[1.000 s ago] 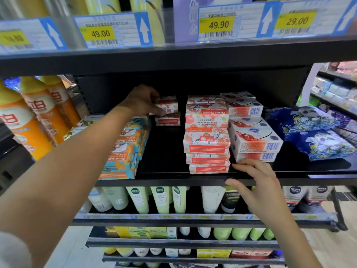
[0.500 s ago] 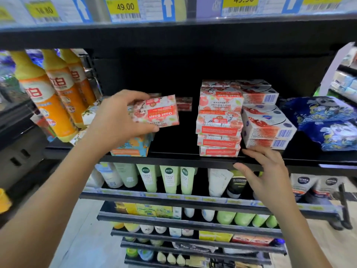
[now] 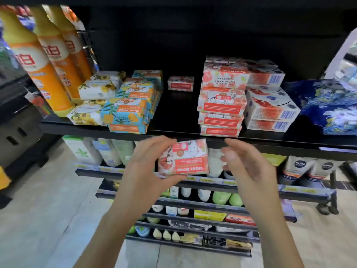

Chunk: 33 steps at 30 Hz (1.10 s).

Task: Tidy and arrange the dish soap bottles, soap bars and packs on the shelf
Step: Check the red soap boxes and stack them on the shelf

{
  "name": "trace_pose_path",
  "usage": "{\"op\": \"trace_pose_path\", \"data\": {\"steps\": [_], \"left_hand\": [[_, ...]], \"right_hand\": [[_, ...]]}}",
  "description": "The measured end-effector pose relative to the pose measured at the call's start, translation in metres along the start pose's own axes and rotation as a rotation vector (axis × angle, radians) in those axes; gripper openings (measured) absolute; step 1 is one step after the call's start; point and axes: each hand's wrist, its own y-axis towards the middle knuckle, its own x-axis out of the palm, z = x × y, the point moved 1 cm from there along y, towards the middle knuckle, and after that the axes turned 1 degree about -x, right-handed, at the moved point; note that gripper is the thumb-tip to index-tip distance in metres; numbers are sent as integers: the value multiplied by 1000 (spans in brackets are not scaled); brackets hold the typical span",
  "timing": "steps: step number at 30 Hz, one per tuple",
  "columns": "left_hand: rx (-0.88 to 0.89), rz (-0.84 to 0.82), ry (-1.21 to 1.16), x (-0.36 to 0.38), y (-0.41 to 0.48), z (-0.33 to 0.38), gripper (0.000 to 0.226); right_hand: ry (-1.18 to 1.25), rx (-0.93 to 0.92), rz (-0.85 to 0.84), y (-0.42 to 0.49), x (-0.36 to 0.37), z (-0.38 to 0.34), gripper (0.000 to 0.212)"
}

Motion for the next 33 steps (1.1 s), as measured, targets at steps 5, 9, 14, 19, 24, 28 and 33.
{"op": "trace_pose_path", "data": {"steps": [5,9,14,19,24,28,33], "left_hand": [[18,-19,-26,22,-15,3,75],[-3,-26,-86,28,-20,8,75],[-271,-77,-530,31,-26,20,93],[-507,-110,-773,30,-29,25,67],[-535,-80,-842,30,-31,26,44],[-529,-53,-862,30,-33,22,51],[-520,-59,-868,29,-36,22,53]], "right_hand": [[158,218,-119,-11,15,2,48],[257,273,-56,-15,15,8,42],[307,308,-1,-19,14,11,48],[344,317,-39,-24,8,11,47],[334,310,-69,-27,7,11,45],[292,320,-108,-29,10,10,48],[259,288,-106,-30,11,8,42]]}}
